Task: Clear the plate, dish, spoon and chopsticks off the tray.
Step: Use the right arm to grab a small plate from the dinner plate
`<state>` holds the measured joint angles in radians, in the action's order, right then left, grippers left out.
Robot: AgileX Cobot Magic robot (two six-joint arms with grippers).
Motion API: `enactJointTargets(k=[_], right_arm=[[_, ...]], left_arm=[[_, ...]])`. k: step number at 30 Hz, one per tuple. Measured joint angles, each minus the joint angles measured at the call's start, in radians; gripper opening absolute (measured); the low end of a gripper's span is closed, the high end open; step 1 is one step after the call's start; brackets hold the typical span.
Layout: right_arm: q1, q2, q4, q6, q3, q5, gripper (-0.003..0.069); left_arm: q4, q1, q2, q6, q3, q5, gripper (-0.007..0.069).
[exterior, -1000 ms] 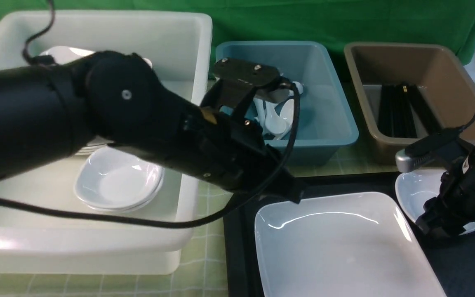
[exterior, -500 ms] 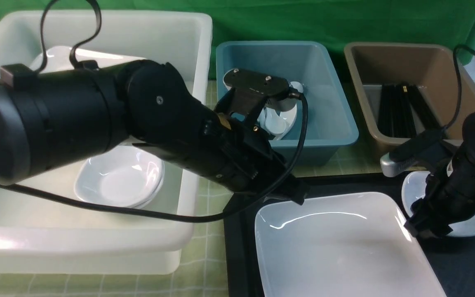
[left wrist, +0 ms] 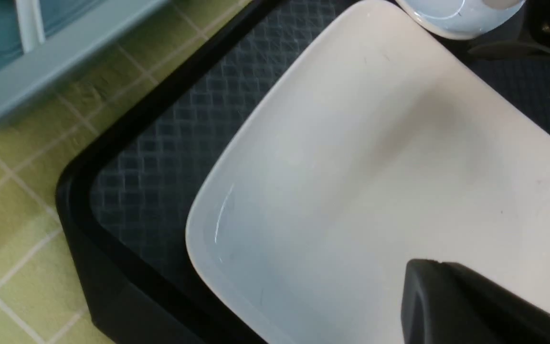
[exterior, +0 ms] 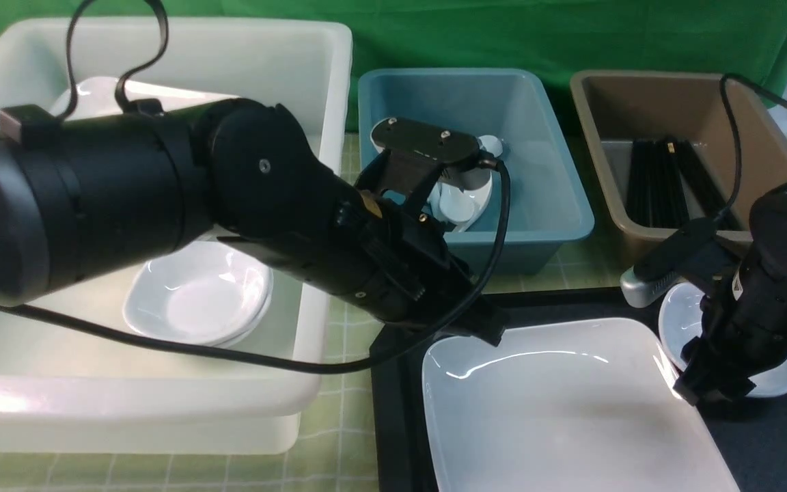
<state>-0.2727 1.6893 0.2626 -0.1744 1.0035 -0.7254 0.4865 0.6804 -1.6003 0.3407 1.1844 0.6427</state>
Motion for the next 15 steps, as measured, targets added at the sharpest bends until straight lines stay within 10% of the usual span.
enactJointTargets(k=[10,15], right_arm=[[0.000,0.067,0.063,0.074,0.000,0.051,0.0391],[-0.001,0.069,0.072,0.081,0.000,0.094,0.0234]], left_arm=[[-0.001,0.000,0.000,-0.001,0.000,0.013,0.0003],[-0.004,0.000,0.000,-0.001,0.000,0.016,0.0003]])
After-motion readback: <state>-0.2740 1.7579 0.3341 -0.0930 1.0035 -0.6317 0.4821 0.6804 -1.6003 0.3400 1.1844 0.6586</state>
